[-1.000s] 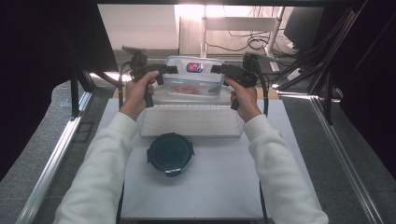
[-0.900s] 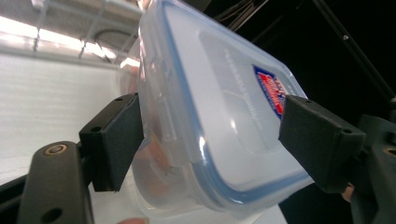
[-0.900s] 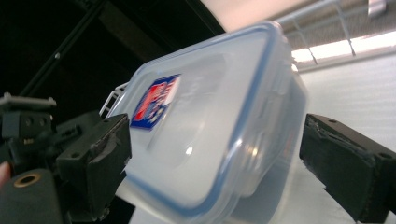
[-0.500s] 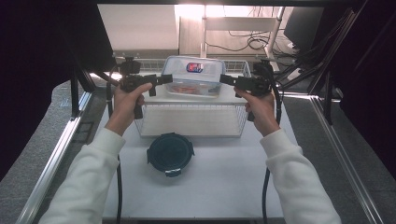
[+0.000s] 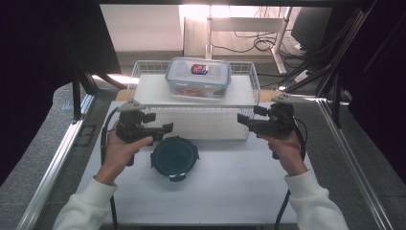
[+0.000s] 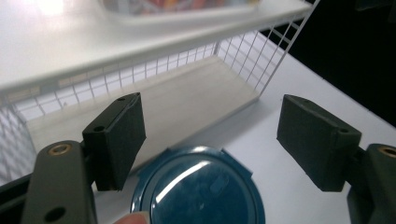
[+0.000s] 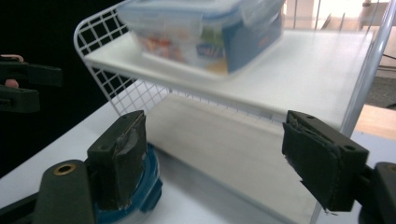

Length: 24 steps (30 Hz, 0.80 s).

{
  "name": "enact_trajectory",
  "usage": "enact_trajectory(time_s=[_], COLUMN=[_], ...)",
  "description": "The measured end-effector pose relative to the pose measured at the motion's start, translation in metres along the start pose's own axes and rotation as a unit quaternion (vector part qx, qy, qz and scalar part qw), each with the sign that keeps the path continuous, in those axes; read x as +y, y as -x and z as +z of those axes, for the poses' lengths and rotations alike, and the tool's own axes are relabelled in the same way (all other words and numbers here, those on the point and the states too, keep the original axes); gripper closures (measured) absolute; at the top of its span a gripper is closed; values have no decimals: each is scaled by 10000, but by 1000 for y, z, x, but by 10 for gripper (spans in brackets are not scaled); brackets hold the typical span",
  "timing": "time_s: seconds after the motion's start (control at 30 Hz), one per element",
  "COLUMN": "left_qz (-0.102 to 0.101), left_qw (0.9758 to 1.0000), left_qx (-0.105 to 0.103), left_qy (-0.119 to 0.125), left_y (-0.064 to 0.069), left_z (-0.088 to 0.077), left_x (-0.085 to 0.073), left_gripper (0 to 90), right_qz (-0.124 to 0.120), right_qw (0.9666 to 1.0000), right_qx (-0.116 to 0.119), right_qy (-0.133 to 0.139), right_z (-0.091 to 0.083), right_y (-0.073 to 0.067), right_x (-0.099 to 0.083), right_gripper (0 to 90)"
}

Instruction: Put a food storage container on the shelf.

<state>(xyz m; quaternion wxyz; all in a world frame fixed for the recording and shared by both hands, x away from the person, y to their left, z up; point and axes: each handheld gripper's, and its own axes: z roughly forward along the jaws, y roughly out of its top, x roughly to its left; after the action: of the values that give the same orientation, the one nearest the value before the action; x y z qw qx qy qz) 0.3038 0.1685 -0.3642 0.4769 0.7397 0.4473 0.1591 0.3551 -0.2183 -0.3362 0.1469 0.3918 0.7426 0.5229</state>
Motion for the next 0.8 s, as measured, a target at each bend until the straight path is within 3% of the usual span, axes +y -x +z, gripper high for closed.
enact_trajectory(time_s=[0.1,0.2,0.23,0.27,0.3,0.37,0.53,0.57,0.67,0.8], left_qz=[14,69,77,110,231,267,104,-11,-12,-205], left_qw=[10000,9999,9998,9997,9993,9990,9985,9980,9969,9968], left_qx=[78,59,68,61,86,118,186,332,519,490], left_qy=[-37,-125,-180,-232,-275,-325,-502,-542,-594,-595], left_y=[6,8,9,11,13,14,11,8,4,-2], left_z=[1,3,4,5,8,10,12,12,13,9], left_x=[-24,-35,-40,-45,-56,-61,-81,-87,-93,-97], left_gripper=[238,242,249,249,256,256,260,265,265,273], right_qz=[-20,-24,-57,-57,-111,-123,-9,-17,-38,-11], right_qw=[9999,9999,9997,9997,9994,9993,9987,9984,9976,9967], right_qx=[96,145,157,157,129,93,54,61,70,54], right_qy=[-46,-89,-194,-194,-313,-334,-503,-556,-694,-814], right_z=[-5,-7,-8,-8,-8,-7,-3,-2,1,3], right_y=[0,-1,-1,-1,0,1,6,7,8,14], right_x=[-24,-36,-49,-49,-60,-66,-86,-94,-102,-112], right_gripper=[250,261,278,278,285,286,285,287,288,295])
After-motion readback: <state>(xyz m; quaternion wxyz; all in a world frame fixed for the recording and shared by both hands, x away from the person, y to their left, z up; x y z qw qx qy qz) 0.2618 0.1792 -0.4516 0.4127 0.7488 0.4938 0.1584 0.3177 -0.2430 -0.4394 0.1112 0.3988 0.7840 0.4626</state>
